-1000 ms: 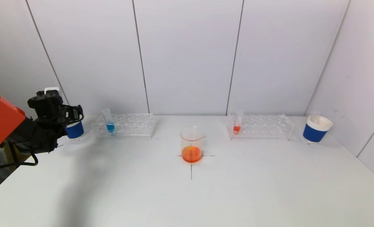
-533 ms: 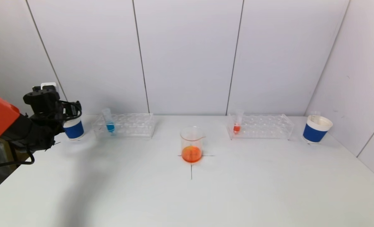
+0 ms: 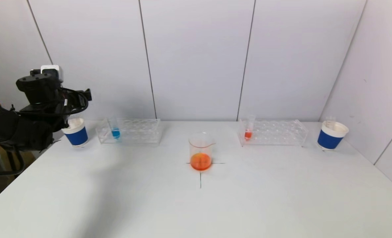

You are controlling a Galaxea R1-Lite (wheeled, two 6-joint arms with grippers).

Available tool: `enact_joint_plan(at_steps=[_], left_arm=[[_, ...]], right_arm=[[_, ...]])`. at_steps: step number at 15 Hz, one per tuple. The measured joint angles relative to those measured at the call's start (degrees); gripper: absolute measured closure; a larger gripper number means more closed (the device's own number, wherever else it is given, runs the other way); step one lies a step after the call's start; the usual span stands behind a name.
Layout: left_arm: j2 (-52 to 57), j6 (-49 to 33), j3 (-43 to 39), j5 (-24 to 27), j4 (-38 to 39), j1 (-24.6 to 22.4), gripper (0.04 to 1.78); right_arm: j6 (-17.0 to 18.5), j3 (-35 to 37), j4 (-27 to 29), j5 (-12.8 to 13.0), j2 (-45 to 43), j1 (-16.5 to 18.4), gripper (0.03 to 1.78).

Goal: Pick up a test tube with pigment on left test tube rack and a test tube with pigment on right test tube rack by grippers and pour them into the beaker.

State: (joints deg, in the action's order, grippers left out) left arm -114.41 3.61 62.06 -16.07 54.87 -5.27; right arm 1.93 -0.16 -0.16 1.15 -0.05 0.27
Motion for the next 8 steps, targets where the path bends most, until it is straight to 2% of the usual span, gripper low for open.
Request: enact_joint_plan(at_steps=[4, 8], left_arm=[[10.5, 0.0, -5.6, -0.3, -3.0, 4.3, 0.05], [24.1, 0.0, -12.3, -0.7, -8.4, 6.3, 0.05]], right_arm=[[0.0, 0.0, 0.0, 0.0, 0.0, 0.0, 0.05], [0.0, 0.0, 0.0, 0.0, 0.0, 0.0, 0.05]])
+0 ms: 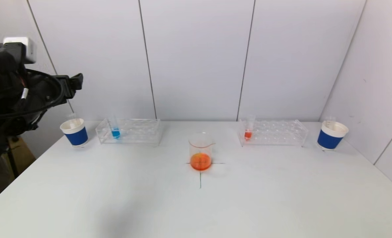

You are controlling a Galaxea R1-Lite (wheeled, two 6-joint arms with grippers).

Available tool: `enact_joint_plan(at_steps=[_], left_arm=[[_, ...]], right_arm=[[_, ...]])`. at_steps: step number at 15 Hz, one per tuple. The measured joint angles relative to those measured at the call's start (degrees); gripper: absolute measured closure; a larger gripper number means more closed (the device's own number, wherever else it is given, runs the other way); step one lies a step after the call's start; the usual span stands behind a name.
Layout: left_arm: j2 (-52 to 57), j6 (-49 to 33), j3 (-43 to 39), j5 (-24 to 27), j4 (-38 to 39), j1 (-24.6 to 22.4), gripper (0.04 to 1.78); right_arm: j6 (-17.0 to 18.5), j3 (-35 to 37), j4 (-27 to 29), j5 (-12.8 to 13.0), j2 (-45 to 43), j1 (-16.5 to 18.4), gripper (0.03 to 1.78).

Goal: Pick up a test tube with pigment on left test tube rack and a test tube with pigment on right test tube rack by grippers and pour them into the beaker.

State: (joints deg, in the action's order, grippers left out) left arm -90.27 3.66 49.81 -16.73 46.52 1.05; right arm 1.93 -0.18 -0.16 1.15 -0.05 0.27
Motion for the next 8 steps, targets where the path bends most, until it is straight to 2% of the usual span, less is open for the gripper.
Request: enact_joint_plan(at_steps=[8], left_arm=[[28.0, 0.2, -13.4, -1.4, -13.2, 0.5, 0.05]], right_arm=[[0.0, 0.0, 0.0, 0.0, 0.0, 0.0, 0.05]])
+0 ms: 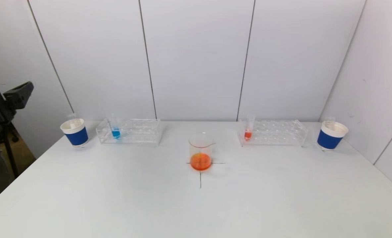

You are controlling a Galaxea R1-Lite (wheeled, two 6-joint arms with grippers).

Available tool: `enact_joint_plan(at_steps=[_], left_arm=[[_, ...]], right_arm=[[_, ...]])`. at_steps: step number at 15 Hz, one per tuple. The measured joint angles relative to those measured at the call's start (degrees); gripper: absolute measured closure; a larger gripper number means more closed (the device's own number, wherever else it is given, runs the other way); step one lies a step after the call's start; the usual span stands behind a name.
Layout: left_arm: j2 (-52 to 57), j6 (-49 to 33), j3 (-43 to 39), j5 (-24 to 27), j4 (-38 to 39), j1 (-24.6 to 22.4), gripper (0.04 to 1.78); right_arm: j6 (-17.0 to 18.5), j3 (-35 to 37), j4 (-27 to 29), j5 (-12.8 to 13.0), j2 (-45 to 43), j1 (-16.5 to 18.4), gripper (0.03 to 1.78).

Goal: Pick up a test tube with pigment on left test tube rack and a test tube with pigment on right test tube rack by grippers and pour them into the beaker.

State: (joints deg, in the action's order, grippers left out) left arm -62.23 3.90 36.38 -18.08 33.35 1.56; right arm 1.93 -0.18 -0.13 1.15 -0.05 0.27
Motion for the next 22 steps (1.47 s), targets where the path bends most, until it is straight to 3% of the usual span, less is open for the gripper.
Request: enact_joint_plan(at_steps=[14, 22], left_arm=[[41.4, 1.3, -14.3, 0.6, -29.9, 0.0, 0.05], [59.8, 0.9, -23.5, 9.3, -41.2, -1.0, 0.05]], right_arm=[[0.0, 0.0, 0.0, 0.0, 0.0, 0.0, 0.05], [0.0, 0.0, 0.0, 0.0, 0.0, 0.0, 0.05]])
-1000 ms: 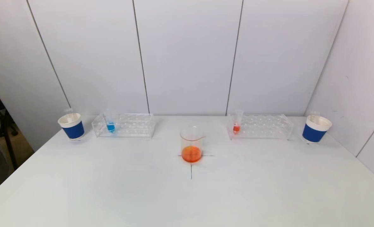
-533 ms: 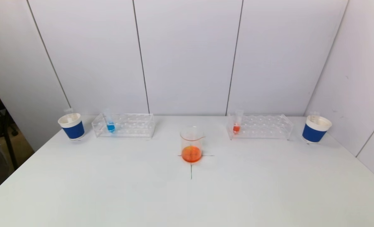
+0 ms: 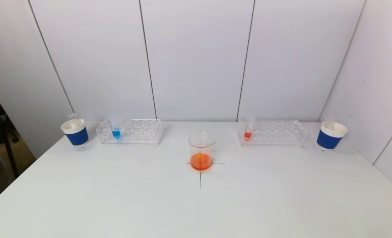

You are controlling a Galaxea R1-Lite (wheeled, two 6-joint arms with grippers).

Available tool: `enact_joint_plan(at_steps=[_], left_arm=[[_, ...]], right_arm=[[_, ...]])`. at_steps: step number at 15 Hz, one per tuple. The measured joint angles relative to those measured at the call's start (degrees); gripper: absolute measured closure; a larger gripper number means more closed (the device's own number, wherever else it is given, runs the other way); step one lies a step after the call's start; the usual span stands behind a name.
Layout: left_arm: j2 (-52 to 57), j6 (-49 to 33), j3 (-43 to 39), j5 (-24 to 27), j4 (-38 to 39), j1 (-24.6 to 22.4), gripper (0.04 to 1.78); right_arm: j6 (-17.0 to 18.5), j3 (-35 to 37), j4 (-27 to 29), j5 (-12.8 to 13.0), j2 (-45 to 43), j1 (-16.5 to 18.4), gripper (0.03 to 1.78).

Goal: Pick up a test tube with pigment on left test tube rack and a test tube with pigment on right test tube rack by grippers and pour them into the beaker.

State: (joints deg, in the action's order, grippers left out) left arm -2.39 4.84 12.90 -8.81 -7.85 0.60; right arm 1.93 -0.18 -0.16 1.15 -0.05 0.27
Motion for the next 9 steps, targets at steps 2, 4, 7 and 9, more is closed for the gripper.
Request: enact_joint_plan(at_steps=[2, 4, 7, 9], left_arm=[[1.5, -0.1, -2.6, 0.2, 0.3, 0.0, 0.05], [2.2, -0.1, -5.9, 1.2, 1.9, -0.1, 0.05], [2.5, -0.7, -9.4, 6.8, 5.1, -0.1, 0.05], [2.5, -1.8, -11.3, 9.2, 5.7, -0.1, 0.05]], right_arm=[[0.0, 0.0, 0.0, 0.0, 0.0, 0.0, 0.05], [0.0, 0.0, 0.0, 0.0, 0.0, 0.0, 0.05], [0.0, 0.0, 0.0, 0.0, 0.0, 0.0, 0.05], [0.0, 0.0, 0.0, 0.0, 0.0, 0.0, 0.05]])
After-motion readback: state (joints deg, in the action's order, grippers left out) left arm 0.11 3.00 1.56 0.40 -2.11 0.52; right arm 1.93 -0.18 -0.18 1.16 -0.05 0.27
